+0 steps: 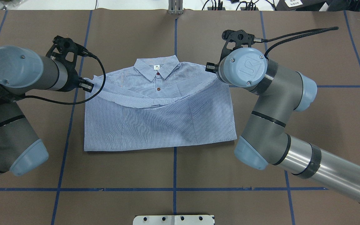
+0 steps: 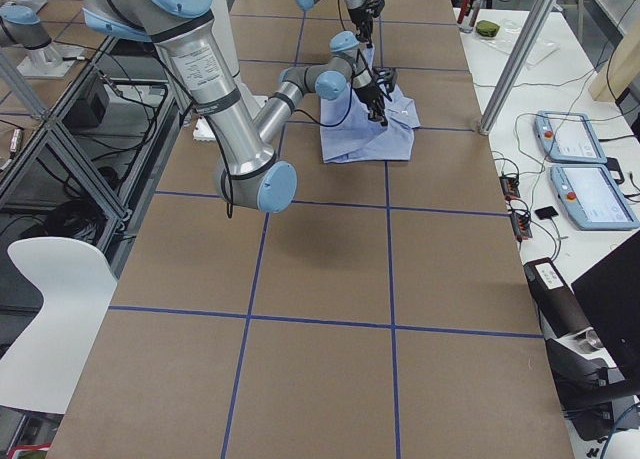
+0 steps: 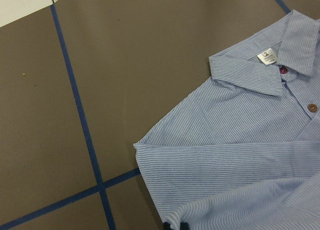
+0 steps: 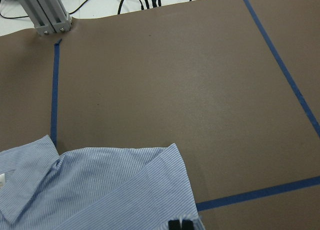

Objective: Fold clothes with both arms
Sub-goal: 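Release the hem and raise both grippers above the folded shirt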

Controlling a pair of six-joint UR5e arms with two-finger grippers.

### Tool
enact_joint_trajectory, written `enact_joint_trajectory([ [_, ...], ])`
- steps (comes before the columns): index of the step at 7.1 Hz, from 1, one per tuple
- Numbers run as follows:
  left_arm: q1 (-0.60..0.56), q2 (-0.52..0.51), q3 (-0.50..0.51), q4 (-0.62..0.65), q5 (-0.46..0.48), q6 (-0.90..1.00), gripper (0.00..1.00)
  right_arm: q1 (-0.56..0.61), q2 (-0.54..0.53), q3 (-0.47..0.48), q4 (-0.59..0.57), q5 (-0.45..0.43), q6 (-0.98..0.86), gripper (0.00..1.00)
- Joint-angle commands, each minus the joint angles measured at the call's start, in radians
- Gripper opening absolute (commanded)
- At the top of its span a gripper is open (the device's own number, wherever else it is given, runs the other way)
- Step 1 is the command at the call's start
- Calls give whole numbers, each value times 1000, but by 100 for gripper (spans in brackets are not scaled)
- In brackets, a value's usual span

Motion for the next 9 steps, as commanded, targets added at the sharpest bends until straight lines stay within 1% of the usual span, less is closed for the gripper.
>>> enact_joint_trajectory([
  [1,0,-8,140,-145,2,1,0,10,12,-66,25,1,-12,0],
  [2,0,-12,157,-150,4,1,0,15,12,-93,25,2,-24,0],
  [4,0,-12,157,-151,4,3,0,39,13,-139,72,42,-77,0],
  [6,0,-14,155,-153,4,0,0,46,30,-161,102,42,-81,0],
  [7,0,-15,154,-157,2,0,12,46,48,-161,102,47,-78,32],
  [8,-3,-14,154,-177,2,1,98,44,50,-161,102,51,-81,99],
  [9,-9,-12,152,-205,-1,3,100,64,65,-159,102,77,-93,100],
])
